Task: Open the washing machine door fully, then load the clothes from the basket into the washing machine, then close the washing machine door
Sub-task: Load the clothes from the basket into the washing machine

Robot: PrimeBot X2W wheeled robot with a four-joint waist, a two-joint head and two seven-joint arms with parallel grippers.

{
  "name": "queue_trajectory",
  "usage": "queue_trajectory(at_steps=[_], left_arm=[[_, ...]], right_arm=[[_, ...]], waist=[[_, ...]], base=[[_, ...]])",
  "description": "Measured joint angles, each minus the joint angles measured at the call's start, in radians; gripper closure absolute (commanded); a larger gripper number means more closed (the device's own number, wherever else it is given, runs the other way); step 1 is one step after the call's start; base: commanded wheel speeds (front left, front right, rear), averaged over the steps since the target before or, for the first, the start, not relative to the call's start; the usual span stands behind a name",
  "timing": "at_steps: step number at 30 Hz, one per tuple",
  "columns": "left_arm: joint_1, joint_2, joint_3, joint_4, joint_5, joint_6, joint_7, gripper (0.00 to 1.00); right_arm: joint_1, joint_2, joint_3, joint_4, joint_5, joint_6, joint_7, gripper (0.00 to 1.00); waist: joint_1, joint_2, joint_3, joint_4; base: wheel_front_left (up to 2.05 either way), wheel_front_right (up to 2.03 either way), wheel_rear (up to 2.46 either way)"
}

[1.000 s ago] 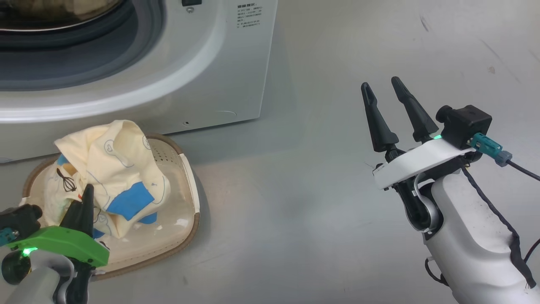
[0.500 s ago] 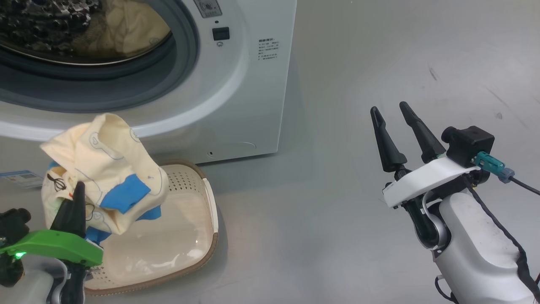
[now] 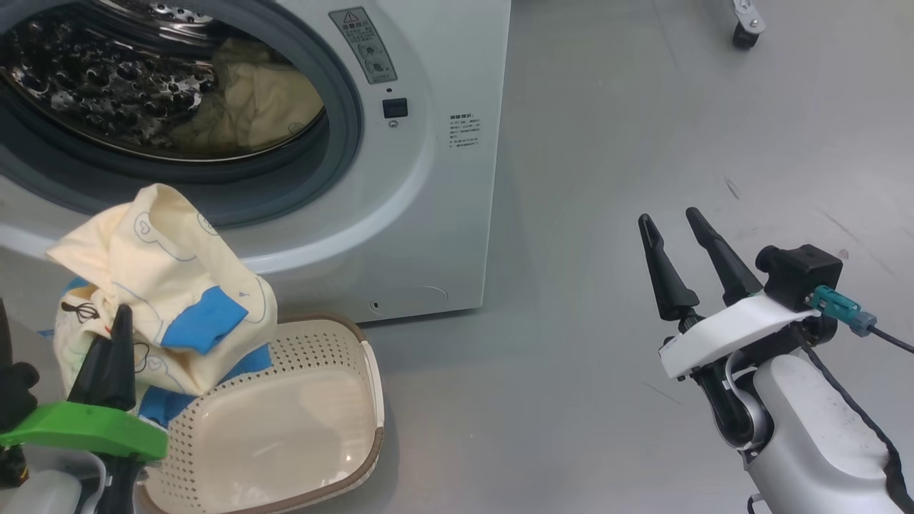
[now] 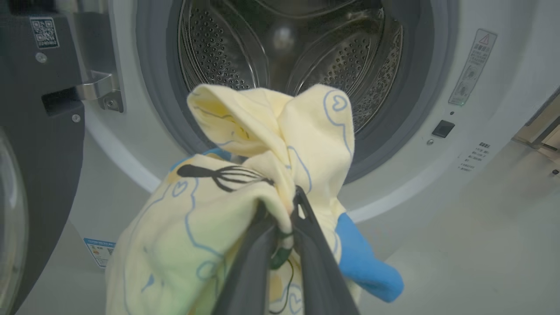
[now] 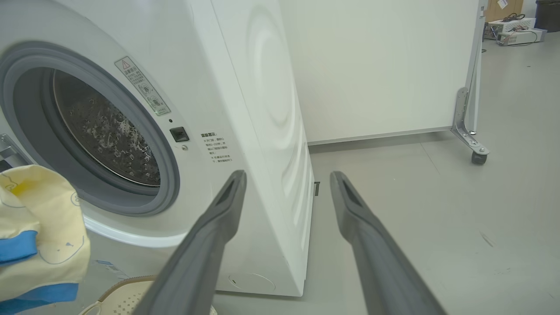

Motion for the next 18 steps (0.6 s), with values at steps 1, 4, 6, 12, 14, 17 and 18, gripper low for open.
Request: queue_trajectory(at_steps=[1, 4, 6, 12, 14, 17, 18], left_arm=[[0.006, -0.001, 0.009, -0.01, 0.005, 0.002, 0.0, 1.0], [0.023, -0.005, 0.03, -0.037, 0.017, 0.018, 0.0, 1.0], [0.038, -0.013, 0.041, -0.056, 0.032, 0.022, 0.0, 1.0], [0.075, -0.025, 0.08, -0.113, 0.064, 0.044, 0.0, 1.0], [0.087, -0.026, 0.09, -0.137, 0.071, 0.053, 0.0, 1.0], [0.103, -0.035, 0.1, -0.158, 0.083, 0.055, 0.0, 1.0], [0.11, -0.04, 0.101, -0.164, 0.088, 0.061, 0.0, 1.0]], right_arm=[[0.007, -0.001, 0.0, 0.0, 0.001, 0.0, 0.0, 0.0], [0.023, -0.008, -0.003, -0.002, 0.006, 0.0, 0.0, 0.0], [0.027, -0.015, -0.005, -0.002, 0.009, 0.0, 0.0, 0.0], [0.035, -0.028, -0.007, -0.01, 0.009, 0.0, 0.0, 0.0], [0.046, -0.029, -0.006, -0.013, 0.009, 0.0, 0.0, 0.0], [0.047, -0.033, -0.006, -0.018, 0.009, 0.0, 0.0, 0.0], [0.047, -0.034, -0.006, -0.019, 0.011, 0.0, 0.0, 0.0]], waist=[[0.0, 0.0, -0.006, 0.001], [0.0, 0.0, -0.023, 0.003], [0.0, 0.0, -0.034, 0.005], [0.0, 0.0, -0.06, 0.011], [0.0, 0.0, -0.066, 0.013], [0.0, 0.0, -0.069, 0.014], [0.0, 0.0, -0.07, 0.015]], base=[[0.0, 0.0, 0.0], [0.0, 0.0, 0.0], [0.0, 0.0, 0.0], [0.0, 0.0, 0.0], [0.0, 0.0, 0.0], [0.0, 0.0, 0.0], [0.0, 0.0, 0.0]])
